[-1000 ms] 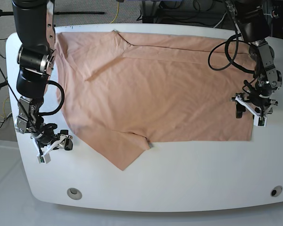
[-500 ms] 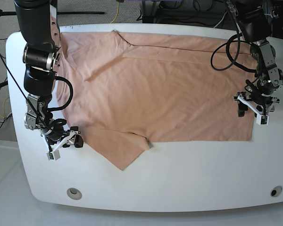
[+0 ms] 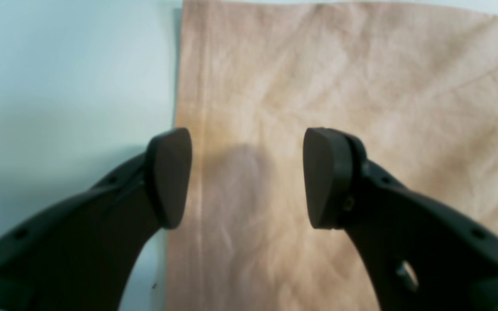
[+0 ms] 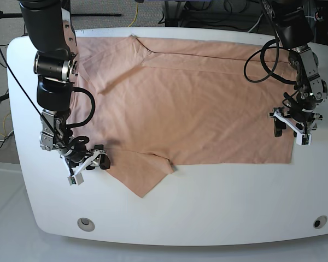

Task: Fold the T-shirt properly
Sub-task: 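Move the right gripper to the shirt's sleeve corner and grasp it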

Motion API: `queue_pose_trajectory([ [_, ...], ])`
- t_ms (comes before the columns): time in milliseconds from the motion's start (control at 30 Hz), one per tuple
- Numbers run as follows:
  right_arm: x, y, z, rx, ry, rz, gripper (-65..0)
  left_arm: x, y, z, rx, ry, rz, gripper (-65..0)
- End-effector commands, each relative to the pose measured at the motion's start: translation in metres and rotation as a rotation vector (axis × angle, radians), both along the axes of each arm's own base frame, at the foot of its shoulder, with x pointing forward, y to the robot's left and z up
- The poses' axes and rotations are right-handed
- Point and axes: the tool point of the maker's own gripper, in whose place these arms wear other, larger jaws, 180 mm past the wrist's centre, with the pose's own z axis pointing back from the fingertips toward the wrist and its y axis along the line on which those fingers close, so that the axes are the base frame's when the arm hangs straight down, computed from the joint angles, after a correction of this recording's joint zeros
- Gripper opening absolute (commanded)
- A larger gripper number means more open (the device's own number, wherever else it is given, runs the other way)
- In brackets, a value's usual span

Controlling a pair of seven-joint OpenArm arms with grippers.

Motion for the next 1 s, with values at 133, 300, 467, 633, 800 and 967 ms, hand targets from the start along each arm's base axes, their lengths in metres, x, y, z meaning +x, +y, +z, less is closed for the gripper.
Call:
queue_pose_trajectory([
  [133,0.019,-0.005,0.026,0.019,-0.083,-0.021,-30.2,0.013,0.008,0.022,0.015,-0.075,0.003,-26.7],
  [300,0.016,-0.004,0.022,0.004,-0.062,-0.008,-35.7,0.014,0.012,0.021,0.029,-0.064,0.004,-27.1],
  [467,0.014,-0.001,0.020,-0.006,-0.051,0.006,-42.0,0.014,0.019,0.022,0.042,-0.059,0.009,-27.3],
  [633,0.008,0.006,0.008,-0.036,-0.020,0.030,-40.3,0.015,0.015,0.024,0.036,-0.069,0.005,-27.1],
  [800,0.005,0.021,0.001,-0.044,-0.006,0.067,-36.1,0.015,0.012,0.023,0.030,-0.071,0.004,-27.1],
  [967,-0.004,0.032,-0.009,-0.041,0.019,0.095,-34.0,0.011,0.015,0.019,0.040,-0.048,0.004,-26.7],
])
